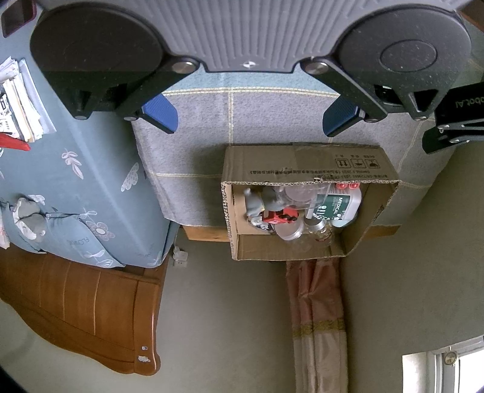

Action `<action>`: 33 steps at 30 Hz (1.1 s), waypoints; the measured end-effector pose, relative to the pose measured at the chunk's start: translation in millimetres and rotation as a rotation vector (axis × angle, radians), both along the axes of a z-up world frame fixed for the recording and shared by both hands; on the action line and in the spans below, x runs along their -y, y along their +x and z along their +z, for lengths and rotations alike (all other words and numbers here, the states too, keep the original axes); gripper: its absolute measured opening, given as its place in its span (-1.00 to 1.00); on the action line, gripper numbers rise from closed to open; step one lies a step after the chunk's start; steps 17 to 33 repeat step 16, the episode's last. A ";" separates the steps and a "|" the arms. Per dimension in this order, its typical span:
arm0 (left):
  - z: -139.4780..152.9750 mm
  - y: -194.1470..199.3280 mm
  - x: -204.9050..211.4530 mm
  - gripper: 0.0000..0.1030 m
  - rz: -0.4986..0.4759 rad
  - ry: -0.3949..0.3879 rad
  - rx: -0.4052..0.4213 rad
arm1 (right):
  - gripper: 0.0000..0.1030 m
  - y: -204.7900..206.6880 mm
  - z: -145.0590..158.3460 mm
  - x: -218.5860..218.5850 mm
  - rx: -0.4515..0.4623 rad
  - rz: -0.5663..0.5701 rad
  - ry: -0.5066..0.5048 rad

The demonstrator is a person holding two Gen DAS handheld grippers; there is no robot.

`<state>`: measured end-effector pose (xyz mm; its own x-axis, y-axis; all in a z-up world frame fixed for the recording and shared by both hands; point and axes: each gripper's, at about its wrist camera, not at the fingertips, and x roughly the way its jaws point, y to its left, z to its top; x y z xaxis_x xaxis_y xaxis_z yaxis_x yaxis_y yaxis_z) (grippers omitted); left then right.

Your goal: Organize rigid objects

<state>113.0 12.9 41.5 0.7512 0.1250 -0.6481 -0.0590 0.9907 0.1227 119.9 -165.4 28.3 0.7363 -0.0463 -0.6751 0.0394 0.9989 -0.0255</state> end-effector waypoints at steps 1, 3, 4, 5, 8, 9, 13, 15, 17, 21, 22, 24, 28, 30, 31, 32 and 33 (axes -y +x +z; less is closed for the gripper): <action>0.0 0.0 0.0 0.99 -0.001 0.000 0.000 | 1.00 -0.1 0.0 0.1 0.000 0.000 0.000; -0.3 0.2 0.3 0.99 -0.001 0.000 0.000 | 1.00 -0.1 -0.1 0.4 0.001 0.000 0.002; -0.4 0.2 0.3 0.99 -0.002 0.000 -0.001 | 1.00 -0.1 -0.1 0.3 0.001 0.000 0.001; -0.1 0.0 0.1 0.99 -0.002 0.001 -0.002 | 1.00 -0.3 0.0 0.3 0.002 -0.001 0.000; 0.4 -0.4 0.9 0.99 -0.002 0.002 -0.001 | 1.00 -0.5 0.1 0.0 0.002 -0.001 0.000; 0.4 -0.4 0.9 0.99 -0.002 0.002 -0.001 | 1.00 -0.4 0.1 -0.2 0.003 0.000 -0.001; 0.7 -0.5 2.5 0.99 -0.003 0.006 -0.002 | 1.00 -0.3 0.0 -0.9 0.003 -0.003 0.001; 0.9 -0.9 3.2 0.99 -0.002 0.007 -0.002 | 1.00 -0.7 0.1 -0.6 0.004 -0.003 0.002; 1.1 -1.0 3.5 0.99 -0.002 0.008 -0.002 | 1.00 -0.8 0.3 -0.4 0.005 -0.002 0.002; 1.1 -1.0 3.5 0.99 -0.002 0.008 -0.002 | 1.00 -0.8 0.3 -0.4 0.005 -0.002 0.002; 1.1 -1.0 3.5 0.99 -0.002 0.008 -0.002 | 1.00 -0.8 0.3 -0.4 0.005 -0.002 0.002; 1.1 -1.0 3.5 0.99 -0.002 0.008 -0.002 | 1.00 -0.8 0.3 -0.4 0.005 -0.002 0.002; 1.1 -1.0 3.5 0.99 -0.002 0.008 -0.002 | 1.00 -0.8 0.3 -0.4 0.005 -0.002 0.002; 1.1 -1.0 3.5 0.99 -0.002 0.008 -0.002 | 1.00 -0.8 0.3 -0.4 0.005 -0.002 0.002; 1.1 -1.0 3.5 0.99 -0.002 0.008 -0.002 | 1.00 -0.8 0.3 -0.4 0.005 -0.002 0.002; 1.1 -1.0 3.5 0.99 -0.002 0.008 -0.002 | 1.00 -0.8 0.3 -0.4 0.005 -0.002 0.002; 1.1 -1.0 3.5 0.99 -0.002 0.008 -0.002 | 1.00 -0.8 0.3 -0.4 0.005 -0.002 0.002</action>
